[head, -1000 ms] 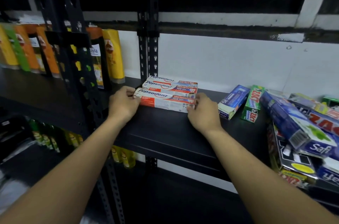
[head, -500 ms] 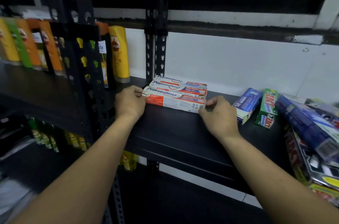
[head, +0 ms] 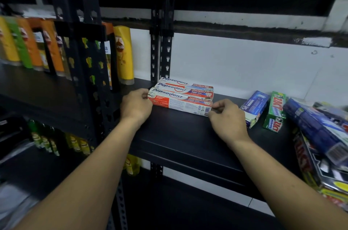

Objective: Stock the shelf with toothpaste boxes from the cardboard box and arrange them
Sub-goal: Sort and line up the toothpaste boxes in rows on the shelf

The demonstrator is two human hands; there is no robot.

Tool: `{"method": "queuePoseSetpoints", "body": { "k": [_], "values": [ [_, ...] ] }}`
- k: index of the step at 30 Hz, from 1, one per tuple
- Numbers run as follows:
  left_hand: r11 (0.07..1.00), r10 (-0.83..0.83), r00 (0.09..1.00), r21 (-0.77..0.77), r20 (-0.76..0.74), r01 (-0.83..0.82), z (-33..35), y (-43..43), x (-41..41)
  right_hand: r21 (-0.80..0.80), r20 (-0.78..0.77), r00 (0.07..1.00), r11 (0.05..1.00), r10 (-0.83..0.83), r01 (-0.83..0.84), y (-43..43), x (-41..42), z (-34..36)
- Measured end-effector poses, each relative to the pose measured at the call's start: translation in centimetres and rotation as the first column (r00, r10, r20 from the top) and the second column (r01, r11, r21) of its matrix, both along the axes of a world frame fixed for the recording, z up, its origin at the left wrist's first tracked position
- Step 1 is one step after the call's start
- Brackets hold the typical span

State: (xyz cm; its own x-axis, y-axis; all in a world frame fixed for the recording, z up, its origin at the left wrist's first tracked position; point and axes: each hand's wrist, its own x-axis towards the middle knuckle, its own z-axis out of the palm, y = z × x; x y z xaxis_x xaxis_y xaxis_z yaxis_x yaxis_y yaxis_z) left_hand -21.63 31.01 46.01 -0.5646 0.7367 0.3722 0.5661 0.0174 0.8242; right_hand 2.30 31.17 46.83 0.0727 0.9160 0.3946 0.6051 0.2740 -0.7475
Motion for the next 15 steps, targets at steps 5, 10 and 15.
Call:
{"method": "queuePoseSetpoints", "body": {
  "k": [5,10,15],
  "values": [
    [1.000,-0.005,1.000,-0.013,-0.001,0.005,0.13,-0.11,0.07,-0.004,0.013,1.000,1.000,-0.004,0.004,0.05,0.01,0.09],
    [1.000,-0.014,1.000,-0.012,0.018,0.014,0.10,-0.20,0.08,-0.005,0.025,1.000,1.000,0.001,-0.001,0.28,0.06,-0.12],
    [1.000,0.000,0.998,0.008,0.059,-0.001,0.09,-0.36,0.28,0.024,0.047,0.999,1.000,-0.020,0.019,0.54,0.09,-0.37]
  ]
}}
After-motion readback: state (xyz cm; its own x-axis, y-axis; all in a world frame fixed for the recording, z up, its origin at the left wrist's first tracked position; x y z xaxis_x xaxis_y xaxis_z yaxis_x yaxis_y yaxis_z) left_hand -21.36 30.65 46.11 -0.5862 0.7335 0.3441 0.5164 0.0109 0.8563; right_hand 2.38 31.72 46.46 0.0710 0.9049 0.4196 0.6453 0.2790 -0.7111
